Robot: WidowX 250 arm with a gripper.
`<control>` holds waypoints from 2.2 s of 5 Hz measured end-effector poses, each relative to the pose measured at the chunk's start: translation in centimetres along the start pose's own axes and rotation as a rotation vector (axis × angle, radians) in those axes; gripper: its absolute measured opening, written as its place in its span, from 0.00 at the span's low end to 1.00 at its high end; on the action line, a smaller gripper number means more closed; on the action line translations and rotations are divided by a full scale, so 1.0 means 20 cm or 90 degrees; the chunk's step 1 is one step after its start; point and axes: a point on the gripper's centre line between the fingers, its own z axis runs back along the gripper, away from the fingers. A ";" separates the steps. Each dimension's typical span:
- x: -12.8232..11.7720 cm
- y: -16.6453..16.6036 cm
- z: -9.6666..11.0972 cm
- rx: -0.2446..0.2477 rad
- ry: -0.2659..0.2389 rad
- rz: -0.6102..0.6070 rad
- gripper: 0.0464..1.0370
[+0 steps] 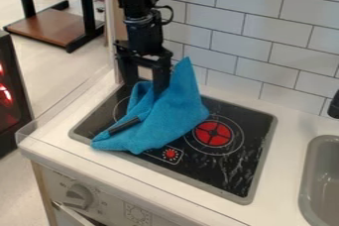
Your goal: Fold the cloth from right to left
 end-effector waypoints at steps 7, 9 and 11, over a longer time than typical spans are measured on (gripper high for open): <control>-0.02 -0.03 -0.12 0.041 0.033 -0.014 0.00; -0.06 -0.26 0.00 0.041 0.005 -0.083 0.00; -0.22 -0.54 -0.10 0.041 0.034 -0.215 0.00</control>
